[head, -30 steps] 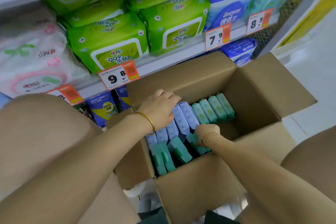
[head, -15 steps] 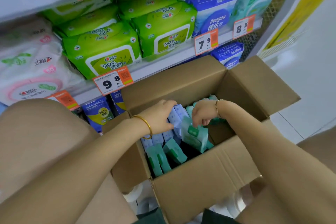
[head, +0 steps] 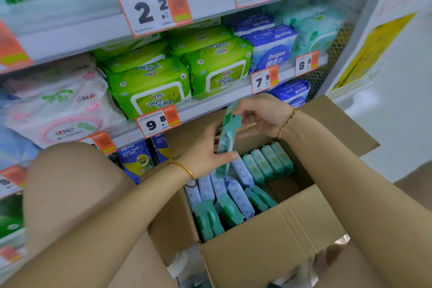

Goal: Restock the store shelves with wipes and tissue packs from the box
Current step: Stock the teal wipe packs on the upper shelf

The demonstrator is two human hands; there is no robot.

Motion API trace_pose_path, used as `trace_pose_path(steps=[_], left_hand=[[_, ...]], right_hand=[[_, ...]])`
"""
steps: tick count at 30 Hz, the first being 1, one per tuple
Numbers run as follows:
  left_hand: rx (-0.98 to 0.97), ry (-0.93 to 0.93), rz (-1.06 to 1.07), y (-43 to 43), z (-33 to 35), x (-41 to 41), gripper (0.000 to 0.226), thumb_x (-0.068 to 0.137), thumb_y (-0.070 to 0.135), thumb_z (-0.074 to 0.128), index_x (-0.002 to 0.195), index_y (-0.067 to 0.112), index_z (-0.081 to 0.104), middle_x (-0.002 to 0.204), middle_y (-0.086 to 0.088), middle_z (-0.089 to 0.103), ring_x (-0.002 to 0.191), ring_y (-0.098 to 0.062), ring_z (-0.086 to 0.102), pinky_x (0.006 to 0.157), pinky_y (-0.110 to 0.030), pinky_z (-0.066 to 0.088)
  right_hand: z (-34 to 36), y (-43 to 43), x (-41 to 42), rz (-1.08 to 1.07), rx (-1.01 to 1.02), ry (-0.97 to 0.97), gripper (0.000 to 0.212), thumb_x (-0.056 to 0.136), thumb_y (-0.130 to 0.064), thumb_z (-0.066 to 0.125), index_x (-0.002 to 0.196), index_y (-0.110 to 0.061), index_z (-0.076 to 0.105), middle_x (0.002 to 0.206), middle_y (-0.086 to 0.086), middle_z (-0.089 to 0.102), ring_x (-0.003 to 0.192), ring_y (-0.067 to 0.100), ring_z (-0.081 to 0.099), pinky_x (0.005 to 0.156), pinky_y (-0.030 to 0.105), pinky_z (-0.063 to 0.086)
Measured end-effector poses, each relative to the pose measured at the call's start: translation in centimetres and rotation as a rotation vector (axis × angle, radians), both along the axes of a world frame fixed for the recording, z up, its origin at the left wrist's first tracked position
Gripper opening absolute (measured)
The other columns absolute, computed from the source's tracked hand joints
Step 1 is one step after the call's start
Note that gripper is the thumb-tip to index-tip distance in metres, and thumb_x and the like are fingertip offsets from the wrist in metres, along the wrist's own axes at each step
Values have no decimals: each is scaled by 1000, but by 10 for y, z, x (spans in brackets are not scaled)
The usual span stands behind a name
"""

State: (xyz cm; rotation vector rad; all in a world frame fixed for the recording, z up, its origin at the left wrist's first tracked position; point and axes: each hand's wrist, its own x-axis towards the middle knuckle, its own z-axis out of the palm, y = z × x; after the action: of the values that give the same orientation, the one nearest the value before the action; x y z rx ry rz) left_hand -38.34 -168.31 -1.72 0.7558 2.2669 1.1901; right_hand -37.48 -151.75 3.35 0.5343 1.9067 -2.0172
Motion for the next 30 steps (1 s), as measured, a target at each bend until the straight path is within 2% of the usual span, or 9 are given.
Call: trace_pose_path(steps=[5, 8, 12, 15, 17, 20, 25, 27, 30], left_hand=[[214, -48, 102, -4, 8, -6, 36, 90, 0, 51, 117, 21, 44, 107, 12, 57, 97, 5, 53, 82, -11, 44], [335, -269, 310, -5, 16, -10, 24, 90, 4, 49, 107, 20, 48, 99, 11, 59, 97, -11, 58, 87, -21, 48], [497, -551, 451, -5, 25, -17, 25, 90, 3, 41, 109, 15, 50, 111, -7, 60, 105, -27, 56, 98, -46, 44], [449, -568, 482, -6, 27, -18, 19, 94, 5, 42, 110, 11, 51, 118, -13, 59, 98, -24, 59, 94, -43, 48], [327, -491, 460, -7, 26, -17, 22, 95, 14, 49, 117, 12, 51, 124, -9, 59, 97, -20, 60, 86, -37, 51], [436, -640, 349, -7, 35, -13, 35, 90, 35, 55, 122, 20, 52, 113, -1, 65, 94, -19, 65, 80, -38, 56], [597, -633, 278, -16, 62, -24, 63, 64, 34, 74, 118, 8, 54, 117, -20, 62, 97, -33, 62, 88, -52, 50], [667, -652, 297, -25, 74, -29, 50, 64, 27, 64, 110, 8, 52, 114, -22, 59, 100, -34, 58, 95, -57, 44], [824, -724, 273, -35, 96, -36, 44, 74, 28, 45, 113, 10, 55, 109, -14, 62, 101, -30, 60, 95, -49, 47]], right_hand=[[24, -9, -3, 13, 72, 56, 22, 92, -16, 54, 73, -8, 61, 69, 4, 53, 61, 13, 50, 76, 48, 56], [22, -5, -5, -75, 192, 113, 16, 92, -18, 55, 76, -12, 57, 76, 6, 56, 66, 16, 56, 72, 41, 57], [5, -4, 2, 133, 351, 71, 14, 85, -26, 65, 96, -18, 60, 110, 7, 66, 103, 24, 64, 92, 45, 53], [-3, -9, 7, 118, 314, 130, 21, 83, -13, 68, 97, -17, 53, 106, 8, 63, 93, 24, 65, 80, 43, 56], [-5, -14, 7, -16, 460, 248, 30, 78, -11, 73, 96, -17, 48, 97, 9, 64, 86, 23, 64, 72, 35, 55], [-5, -28, 6, -36, 712, 418, 38, 77, -21, 74, 105, -18, 50, 96, 4, 68, 86, 20, 66, 79, 37, 54], [23, -28, 8, 340, 353, 475, 57, 79, -24, 69, 131, -10, 52, 128, 3, 60, 117, 11, 58, 102, 30, 47], [35, -22, 5, 314, 173, 416, 44, 82, -11, 64, 125, -8, 56, 125, 8, 62, 115, 17, 60, 97, 34, 51], [47, -25, -5, 169, 271, 451, 29, 87, -9, 62, 115, -11, 57, 114, 6, 64, 98, 17, 64, 78, 33, 59]])
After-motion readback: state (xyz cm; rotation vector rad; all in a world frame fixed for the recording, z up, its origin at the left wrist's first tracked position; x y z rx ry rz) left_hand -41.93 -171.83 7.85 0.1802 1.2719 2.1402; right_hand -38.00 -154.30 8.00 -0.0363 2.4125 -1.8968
